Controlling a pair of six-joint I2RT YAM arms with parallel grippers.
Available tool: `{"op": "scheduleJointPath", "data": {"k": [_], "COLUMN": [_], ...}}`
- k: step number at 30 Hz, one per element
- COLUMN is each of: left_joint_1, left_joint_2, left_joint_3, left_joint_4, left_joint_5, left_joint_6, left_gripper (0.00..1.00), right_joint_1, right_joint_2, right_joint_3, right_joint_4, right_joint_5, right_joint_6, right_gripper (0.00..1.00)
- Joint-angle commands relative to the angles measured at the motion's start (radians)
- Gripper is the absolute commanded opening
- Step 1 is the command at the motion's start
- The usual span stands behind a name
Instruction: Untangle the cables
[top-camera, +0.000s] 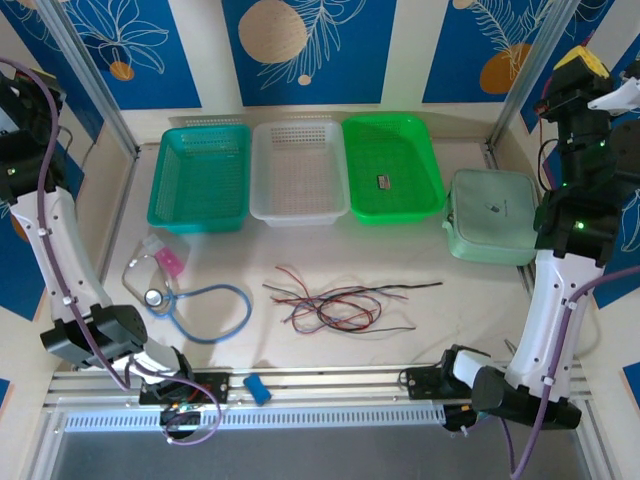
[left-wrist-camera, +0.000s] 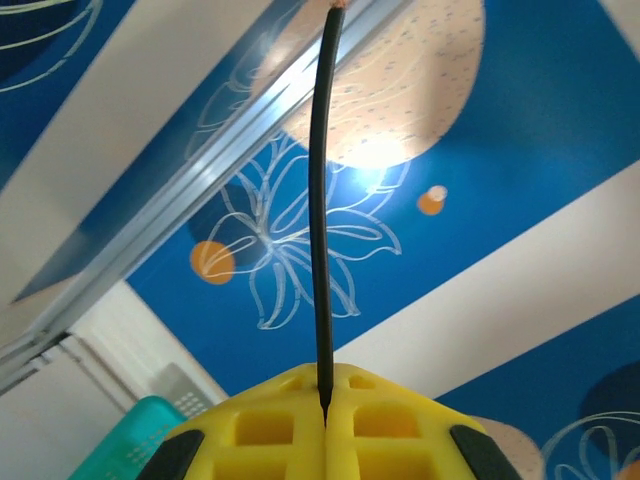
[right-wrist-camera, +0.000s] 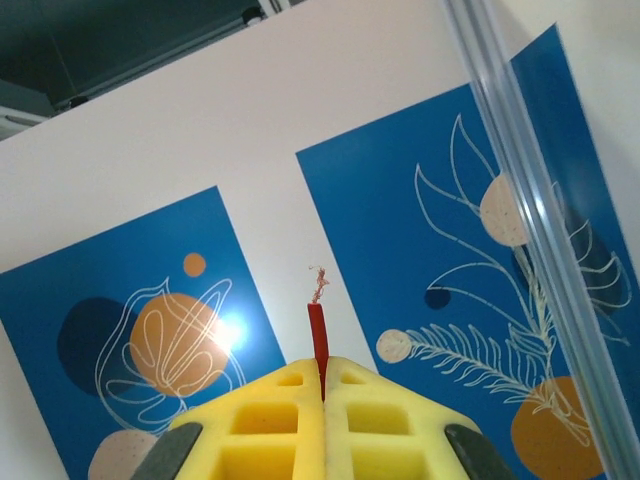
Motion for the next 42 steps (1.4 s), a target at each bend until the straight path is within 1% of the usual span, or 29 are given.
{"op": "scheduleJointPath", "data": {"k": [1,5,7,9,10,12,14,17,19,21,25,30,32,34,36,37,40,42], "left_joint_1": [-0.007,-0.048,-0.08,-0.135,-0.162,-0.205,-0.232,-0.27,-0.302,-0.325,-0.357,-0.407,-0.431,-0.447,-0.458,-0.463,-0.472,-0.484], "left_joint_2": [-0.004,0.029,0.059,0.089,0.107,0.139,0.177,0.217,0.227,0.228,0.237,0.264,0.265,0.263,0.268,0.277,0.31,0.335], "left_joint_3": [0.054,0.166,0.24,0.314,0.343,0.374,0.394,0.395,0.369,0.309,0.169,-0.008,-0.093,-0.169,-0.209,-0.215,-0.214,-0.21], "left_joint_4": [0.078,0.107,0.128,0.136,0.149,0.176,0.184,0.154,0.123,0.13,0.151,0.157,0.173,0.19,0.174,0.15,0.061,0.01], "left_joint_5": [0.073,0.081,0.063,-0.015,-0.071,-0.142,-0.163,-0.155,-0.157,-0.154,-0.141,-0.09,-0.1,-0.11,-0.124,-0.13,-0.16,-0.217], "left_joint_6": [-0.061,-0.087,-0.075,-0.027,0.002,0.03,0.048,0.097,0.151,0.18,0.205,0.241,0.263,0.273,0.271,0.273,0.295,0.319], "left_gripper": [0.0,0.0,0.0,0.0,0.0,0.0,0.0,0.0,0.0,0.0,0.0,0.0,0.0,0.0,0.0,0.0,0.0,0.0], "right_joint_1": [0.006,0.008,0.009,0.016,0.02,0.032,0.048,0.07,0.082,0.092,0.118,0.151,0.179,0.241,0.299,0.312,0.316,0.32], "right_joint_2": [0.009,0.017,0.02,0.017,0.017,0.018,0.019,0.023,0.029,0.036,0.053,0.065,0.073,0.083,0.095,0.103,0.142,0.162], "right_joint_3": [0.043,0.072,0.074,0.066,0.062,0.053,0.055,0.076,0.095,0.114,0.143,0.16,0.165,0.179,0.198,0.216,0.296,0.335], "right_joint_4": [0.008,-0.001,-0.002,-0.003,0.0,0.01,0.011,0.002,-0.005,-0.013,-0.028,-0.031,-0.032,-0.035,-0.042,-0.043,-0.078,-0.099], "right_joint_5": [-0.023,-0.024,-0.027,-0.027,-0.027,-0.024,-0.024,-0.03,-0.035,-0.038,-0.043,-0.035,-0.044,-0.057,-0.032,-0.02,-0.017,-0.034], "right_joint_6": [0.001,-0.005,0.005,0.027,0.04,0.056,0.053,0.033,0.021,0.018,0.009,0.007,0.009,-0.048,-0.127,-0.155,-0.173,-0.168], "right_gripper": [0.0,0.0,0.0,0.0,0.0,0.0,0.0,0.0,0.0,0.0,0.0,0.0,0.0,0.0,0.0,0.0,0.0,0.0]}}
